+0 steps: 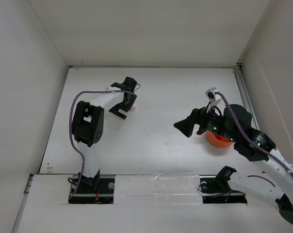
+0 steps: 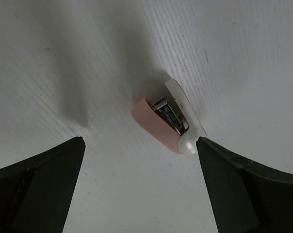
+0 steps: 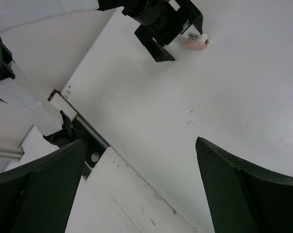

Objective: Sort the stationery into containers
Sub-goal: Pick up the stapler from the center of the board.

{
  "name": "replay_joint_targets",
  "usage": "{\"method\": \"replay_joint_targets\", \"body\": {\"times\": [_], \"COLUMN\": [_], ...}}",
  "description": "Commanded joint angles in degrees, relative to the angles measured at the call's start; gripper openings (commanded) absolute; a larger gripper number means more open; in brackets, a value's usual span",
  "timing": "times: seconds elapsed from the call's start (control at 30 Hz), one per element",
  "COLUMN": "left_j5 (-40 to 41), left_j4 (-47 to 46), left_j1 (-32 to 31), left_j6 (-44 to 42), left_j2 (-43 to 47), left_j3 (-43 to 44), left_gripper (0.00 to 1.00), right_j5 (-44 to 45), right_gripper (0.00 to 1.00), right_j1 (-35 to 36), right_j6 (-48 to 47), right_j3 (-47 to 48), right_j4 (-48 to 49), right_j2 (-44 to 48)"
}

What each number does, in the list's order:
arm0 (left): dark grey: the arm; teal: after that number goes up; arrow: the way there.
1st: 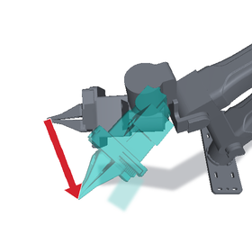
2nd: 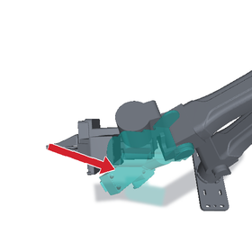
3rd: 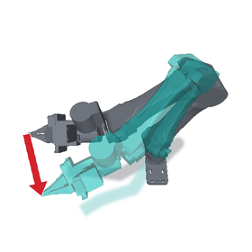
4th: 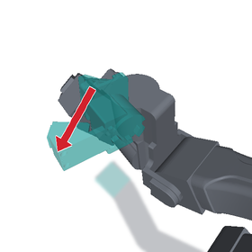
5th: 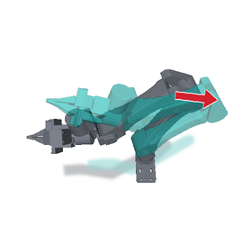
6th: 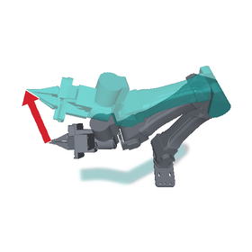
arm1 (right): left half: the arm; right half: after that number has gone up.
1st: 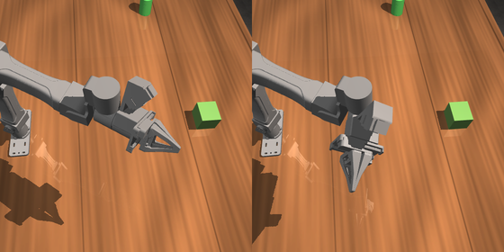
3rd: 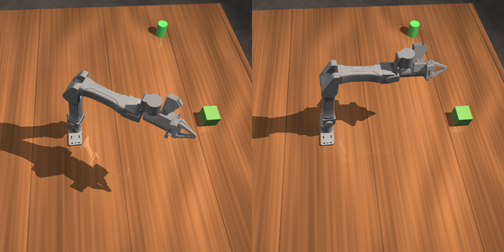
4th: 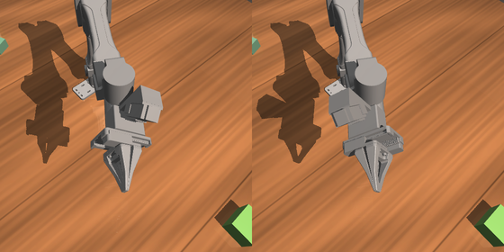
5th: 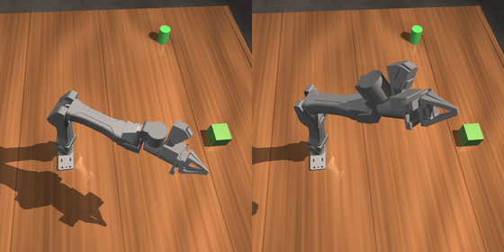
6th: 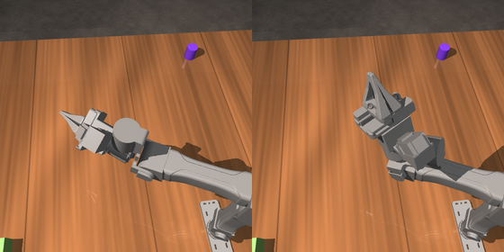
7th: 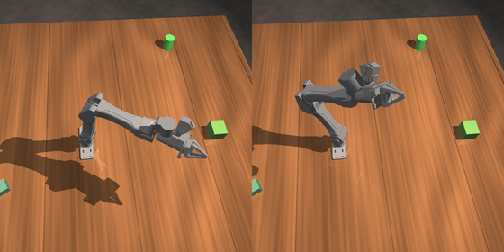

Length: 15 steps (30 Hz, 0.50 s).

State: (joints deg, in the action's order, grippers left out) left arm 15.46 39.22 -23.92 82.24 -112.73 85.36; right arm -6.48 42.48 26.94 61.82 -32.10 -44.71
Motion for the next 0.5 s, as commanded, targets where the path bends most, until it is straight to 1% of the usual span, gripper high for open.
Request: {"method": "replay_joint_targets", "body": {"times": [0.0,0.03,0.13,0.27,0.47], "left_j5": [0.18,0.18,0.71,0.71,0.09], "left_j4": [4.19,4.72,5.34,4.64,3.14], "left_j1": [0.28,0.28,1.42,1.95,2.48], "left_j6": [7.15,7.15,7.94,9.25,8.55], "left_j2": [0.15,-0.90,-1.96,-1.97,-2.67], "left_j3": [2.44,2.96,3.85,3.85,4.90], "left_gripper": [0.99,0.99,0.99,0.99,0.99], "right_j5": [-1.34,-2.56,-2.57,-2.57,-3.10], "right_gripper": [1.00,1.00,1.00,1.00,1.00], "right_j1": [0.59,0.59,0.59,1.11,1.11], "right_j6": [-0.31,-0.31,-0.31,-0.31,-0.84], "right_j3": [-0.65,-1.17,-1.79,-2.32,-2.84], "right_j4": [3.71,3.71,4.23,3.71,3.71], "right_j2": [0.32,0.85,1.99,2.52,2.52]}}
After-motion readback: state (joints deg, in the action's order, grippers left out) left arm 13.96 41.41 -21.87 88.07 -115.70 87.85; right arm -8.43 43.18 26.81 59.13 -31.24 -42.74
